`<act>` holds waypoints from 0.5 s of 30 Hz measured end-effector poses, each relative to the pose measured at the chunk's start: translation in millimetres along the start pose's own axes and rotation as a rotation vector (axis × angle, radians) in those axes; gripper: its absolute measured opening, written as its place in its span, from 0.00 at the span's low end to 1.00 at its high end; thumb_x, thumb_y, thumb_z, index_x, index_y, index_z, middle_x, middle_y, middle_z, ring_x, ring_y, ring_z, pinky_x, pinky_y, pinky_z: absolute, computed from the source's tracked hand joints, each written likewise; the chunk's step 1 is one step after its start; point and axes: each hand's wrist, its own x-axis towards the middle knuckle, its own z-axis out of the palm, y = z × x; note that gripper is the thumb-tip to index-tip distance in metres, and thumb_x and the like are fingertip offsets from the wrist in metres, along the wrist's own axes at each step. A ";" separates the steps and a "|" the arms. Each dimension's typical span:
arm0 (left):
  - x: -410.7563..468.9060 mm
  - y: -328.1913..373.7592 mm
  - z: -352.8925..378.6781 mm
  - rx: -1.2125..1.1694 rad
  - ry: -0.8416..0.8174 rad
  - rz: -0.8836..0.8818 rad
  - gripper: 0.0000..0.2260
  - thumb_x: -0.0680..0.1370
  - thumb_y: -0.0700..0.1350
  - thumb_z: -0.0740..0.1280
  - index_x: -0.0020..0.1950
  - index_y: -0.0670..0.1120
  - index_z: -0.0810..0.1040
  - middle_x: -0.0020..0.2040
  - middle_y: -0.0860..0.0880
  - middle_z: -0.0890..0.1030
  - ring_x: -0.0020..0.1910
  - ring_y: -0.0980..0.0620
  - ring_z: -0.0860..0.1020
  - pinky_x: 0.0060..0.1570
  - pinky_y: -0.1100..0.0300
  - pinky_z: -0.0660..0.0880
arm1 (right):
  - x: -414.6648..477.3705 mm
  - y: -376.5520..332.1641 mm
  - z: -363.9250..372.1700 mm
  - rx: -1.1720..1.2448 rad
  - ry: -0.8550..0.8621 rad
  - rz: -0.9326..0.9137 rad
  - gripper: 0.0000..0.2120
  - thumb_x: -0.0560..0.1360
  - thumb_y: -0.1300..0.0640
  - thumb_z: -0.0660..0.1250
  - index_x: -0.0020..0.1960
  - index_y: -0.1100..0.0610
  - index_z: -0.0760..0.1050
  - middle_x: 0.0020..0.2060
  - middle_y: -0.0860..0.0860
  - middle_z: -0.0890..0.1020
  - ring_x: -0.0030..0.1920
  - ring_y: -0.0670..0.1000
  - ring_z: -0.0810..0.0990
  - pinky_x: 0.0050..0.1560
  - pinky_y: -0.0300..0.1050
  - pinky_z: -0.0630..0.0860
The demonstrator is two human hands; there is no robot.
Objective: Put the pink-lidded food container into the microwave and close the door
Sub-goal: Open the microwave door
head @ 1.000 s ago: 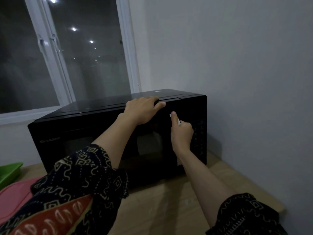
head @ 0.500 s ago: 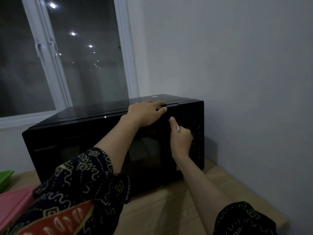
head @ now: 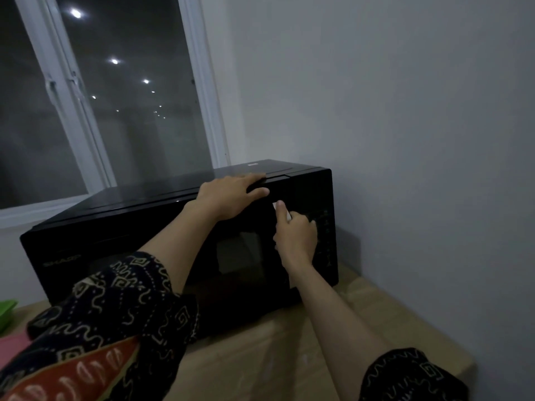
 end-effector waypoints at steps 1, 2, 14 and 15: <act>0.4 -1.1 0.4 0.000 0.005 -0.002 0.24 0.77 0.66 0.50 0.73 0.63 0.58 0.74 0.54 0.66 0.70 0.46 0.68 0.59 0.48 0.68 | 0.6 0.7 1.5 0.043 -0.021 0.018 0.35 0.71 0.28 0.47 0.39 0.56 0.79 0.39 0.59 0.84 0.53 0.61 0.79 0.61 0.60 0.74; 0.7 -1.6 0.6 -0.003 0.009 -0.002 0.24 0.77 0.66 0.50 0.73 0.64 0.59 0.74 0.55 0.66 0.70 0.47 0.68 0.59 0.48 0.68 | 2.5 3.8 4.2 0.073 -0.028 0.032 0.35 0.67 0.25 0.47 0.37 0.53 0.77 0.41 0.61 0.84 0.54 0.61 0.79 0.58 0.63 0.75; 2.3 -3.4 3.9 0.004 0.036 0.003 0.24 0.77 0.66 0.50 0.73 0.64 0.59 0.74 0.55 0.67 0.69 0.47 0.69 0.57 0.50 0.68 | -2.6 -8.0 -4.7 0.037 -0.045 0.076 0.28 0.75 0.36 0.50 0.37 0.55 0.77 0.36 0.55 0.83 0.40 0.57 0.81 0.49 0.56 0.78; 2.0 -3.1 3.9 0.004 0.038 0.003 0.24 0.77 0.66 0.50 0.73 0.64 0.59 0.74 0.55 0.67 0.69 0.47 0.69 0.56 0.50 0.68 | -2.5 -8.6 -7.4 0.086 -0.069 0.085 0.24 0.77 0.39 0.53 0.33 0.54 0.74 0.32 0.54 0.80 0.36 0.55 0.80 0.46 0.54 0.78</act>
